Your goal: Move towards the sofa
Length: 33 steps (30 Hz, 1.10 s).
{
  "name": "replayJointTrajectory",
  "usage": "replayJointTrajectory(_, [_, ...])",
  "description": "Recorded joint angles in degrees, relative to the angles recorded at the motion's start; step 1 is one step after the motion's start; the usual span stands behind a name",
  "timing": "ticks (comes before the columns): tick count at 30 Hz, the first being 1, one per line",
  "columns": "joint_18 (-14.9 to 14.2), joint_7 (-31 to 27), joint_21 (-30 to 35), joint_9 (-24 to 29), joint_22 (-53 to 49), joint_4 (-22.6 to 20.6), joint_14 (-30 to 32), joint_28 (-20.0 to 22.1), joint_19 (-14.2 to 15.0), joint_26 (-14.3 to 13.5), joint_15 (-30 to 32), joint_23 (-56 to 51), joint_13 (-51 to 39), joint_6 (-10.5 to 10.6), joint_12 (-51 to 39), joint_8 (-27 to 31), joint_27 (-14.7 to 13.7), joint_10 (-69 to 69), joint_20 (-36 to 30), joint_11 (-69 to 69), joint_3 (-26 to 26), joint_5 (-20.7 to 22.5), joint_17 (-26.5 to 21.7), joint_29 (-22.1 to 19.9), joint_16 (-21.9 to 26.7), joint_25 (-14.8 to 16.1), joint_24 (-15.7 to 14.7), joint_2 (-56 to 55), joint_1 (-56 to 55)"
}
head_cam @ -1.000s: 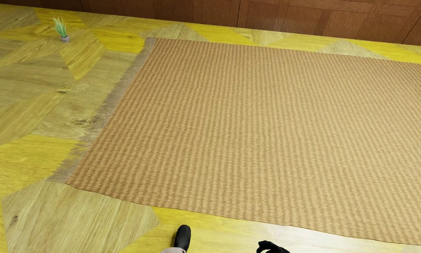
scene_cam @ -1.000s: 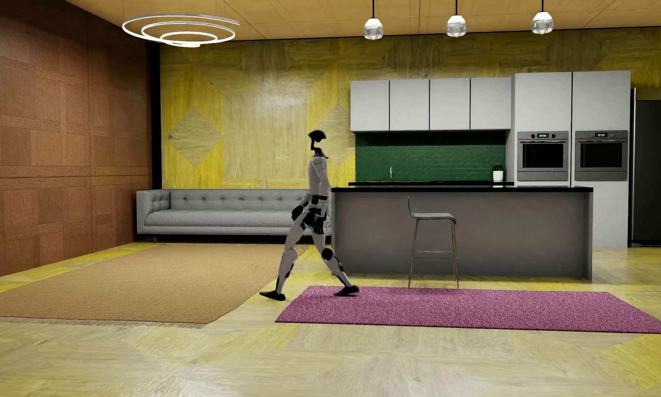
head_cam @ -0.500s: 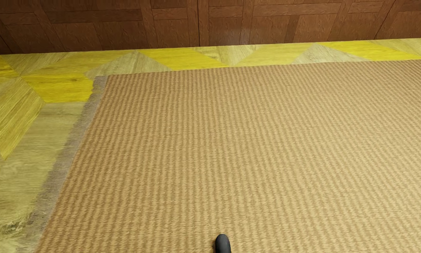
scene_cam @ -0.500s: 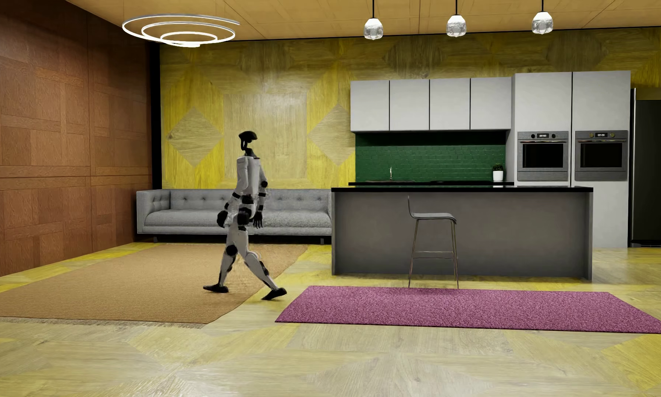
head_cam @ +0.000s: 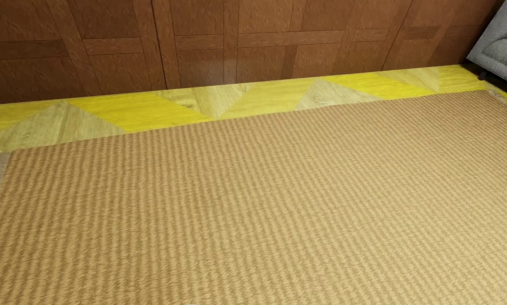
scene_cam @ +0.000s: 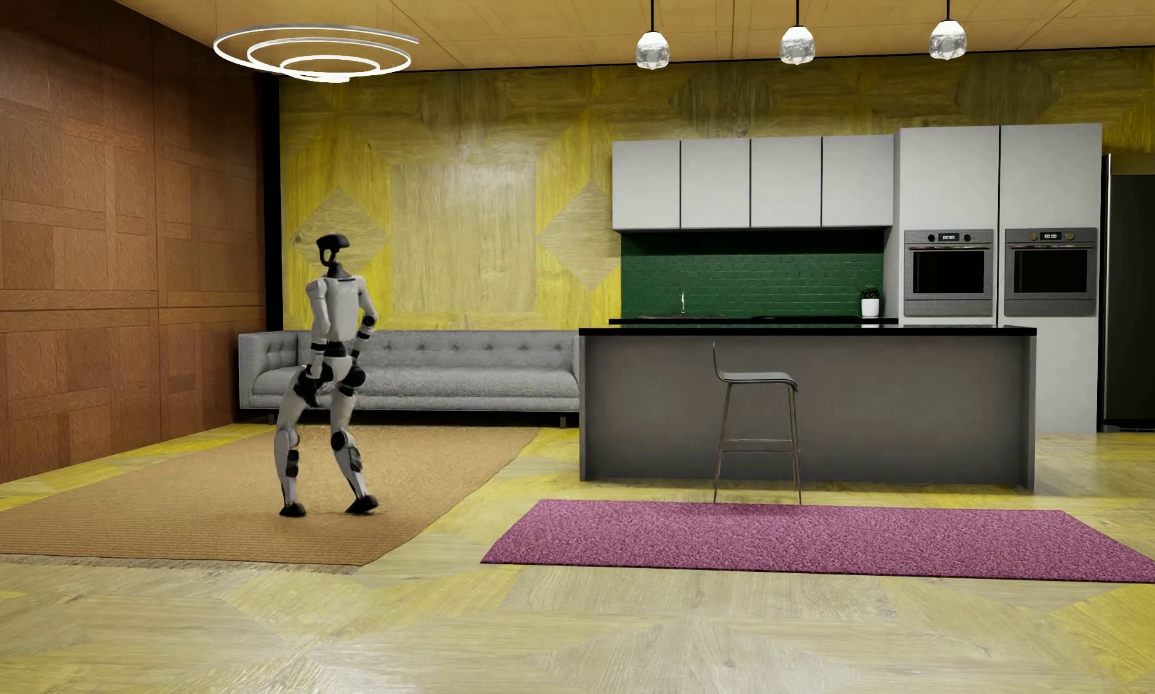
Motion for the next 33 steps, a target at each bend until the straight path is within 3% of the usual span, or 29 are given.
replayJointTrajectory(1, [0.0,0.0,-2.2,0.4,1.4,0.2,-6.1,0.0,0.0,0.0,7.2,1.4,-0.7,-1.2,-1.5,0.0,0.0,2.3,-0.6,6.5,1.4,-1.1,2.1,0.0,0.1,0.0,0.0,-2.9,1.8])
replayJointTrajectory(3, [0.0,0.0,2.9,1.6,2.8,2.1,-11.6,0.0,0.0,0.0,22.4,1.9,-2.5,-3.2,-5.2,0.0,0.0,1.3,-0.8,12.2,-0.5,-3.3,4.1,0.0,2.1,0.0,0.0,-9.1,6.5])
replayJointTrajectory(4, [0.0,0.0,3.7,1.4,1.7,3.8,-13.2,0.0,0.0,0.0,24.2,0.6,-1.7,-3.4,-5.8,0.0,0.0,0.1,1.5,13.4,-2.4,-4.4,4.5,0.0,2.4,0.0,0.0,-13.4,8.7])
replayJointTrajectory(8, [0.0,0.0,9.3,0.3,-5.3,7.0,-20.5,0.0,0.0,0.0,20.2,5.3,3.6,-1.3,-6.0,0.0,0.0,-2.4,2.9,6.6,-9.2,-9.6,5.4,0.0,2.4,0.0,0.0,-27.2,19.9])
replayJointTrajectory(10, [0.0,0.0,9.6,-0.4,-8.4,5.8,-23.0,0.0,0.0,0.0,17.6,7.9,6.8,0.0,-6.9,0.0,0.0,-4.6,2.4,-1.9,-12.3,-11.3,4.8,0.0,1.8,0.0,0.0,-32.6,26.0])
replayJointTrajectory(12, [0.0,0.0,12.1,-0.9,-10.6,3.5,-25.9,0.0,0.0,0.0,9.3,11.2,9.6,0.7,-8.9,0.0,0.0,-6.3,2.5,-7.5,-15.7,-12.7,3.7,0.0,2.2,0.0,0.0,-36.8,30.6])
replayJointTrajectory(13, [0.0,0.0,13.8,-0.5,-11.5,3.5,-27.3,0.0,0.0,0.0,9.4,13.0,10.7,1.4,-10.7,0.0,0.0,-5.9,0.9,-7.8,-18.4,-13.8,3.2,0.0,2.6,0.0,0.0,-38.7,31.9])
replayJointTrajectory(15, [0.0,0.0,15.2,1.0,-12.4,4.9,-25.6,0.0,0.0,0.0,25.8,16.2,12.6,3.6,-13.3,0.0,0.0,-4.7,0.4,-0.2,-22.8,-14.1,2.6,0.0,3.4,0.0,0.0,-44.0,35.4])
replayJointTrajectory(16, [0.0,0.0,16.8,1.2,-12.3,5.8,-21.3,0.0,0.0,0.0,27.7,18.5,12.1,4.8,-13.1,0.0,0.0,-3.9,1.8,3.4,-23.8,-12.7,2.7,0.0,3.4,0.0,0.0,-45.1,36.8])
replayJointTrajectory(17, [0.0,0.0,18.5,0.5,-11.4,7.1,-15.2,0.0,0.0,0.0,24.9,19.4,12.1,5.8,-12.0,0.0,0.0,0.1,2.5,4.5,-24.6,-10.7,2.7,0.0,3.3,0.0,0.0,-43.5,35.4])
replayJointTrajectory(18, [0.0,0.0,17.7,-0.5,-9.9,6.7,-9.6,0.0,0.0,0.0,21.0,19.3,12.8,6.0,-11.1,0.0,0.0,5.5,1.8,5.3,-23.8,-9.4,3.0,0.0,3.1,0.0,0.0,-41.5,31.1])
replayJointTrajectory(19, [0.0,0.0,16.0,-0.9,-8.4,5.3,-9.1,0.0,0.0,0.0,17.2,17.6,13.4,6.3,-10.8,0.0,0.0,13.5,1.3,5.2,-20.5,-7.5,3.0,0.0,2.8,0.0,0.0,-38.8,26.1])
replayJointTrajectory(21, [0.0,0.0,17.5,1.5,-7.5,3.3,-14.8,0.0,0.0,0.0,12.6,14.6,10.4,7.2,-8.9,0.0,0.0,30.3,-0.2,0.5,-13.4,-2.1,2.8,0.0,2.3,0.0,0.0,-27.5,17.0])
replayJointTrajectory(23, [0.0,0.0,13.9,2.4,-6.2,-0.3,-22.5,0.0,0.0,0.0,6.3,9.4,5.9,6.8,-5.8,0.0,0.0,35.5,-3.0,-6.8,-7.9,0.8,2.5,0.0,2.1,0.0,0.0,-14.7,5.0])
replayJointTrajectory(26, [0.0,0.0,2.3,1.8,-3.4,-3.0,-22.3,0.0,0.0,0.0,-3.3,-0.9,0.0,6.2,-1.3,0.0,0.0,18.1,-6.8,-13.5,1.4,-1.0,1.2,0.0,2.1,0.0,0.0,0.4,-8.6])
replayJointTrajectory(29, [0.0,0.0,-4.5,-0.9,-2.2,-2.5,-18.1,0.0,0.0,0.0,-10.4,-8.6,-7.2,6.5,2.8,0.0,0.0,-9.9,-7.7,-16.6,5.9,-3.0,-0.1,0.0,1.8,0.0,0.0,11.7,-13.4])
replayJointTrajectory(31, [0.0,0.0,-8.0,-1.7,-1.7,-1.5,-19.3,0.0,0.0,0.0,-8.4,-11.7,-8.9,6.3,4.3,0.0,0.0,-8.4,-7.6,-15.3,10.2,-7.3,-0.6,0.0,2.0,0.0,0.0,16.5,-15.8])
replayJointTrajectory(33, [0.0,0.0,-9.1,-1.0,2.9,-4.9,-14.2,0.0,0.0,0.0,4.2,-9.8,-7.1,2.7,2.9,0.0,0.0,7.1,-9.7,-5.1,10.8,-13.7,1.6,0.0,1.7,0.0,0.0,16.6,-19.1])
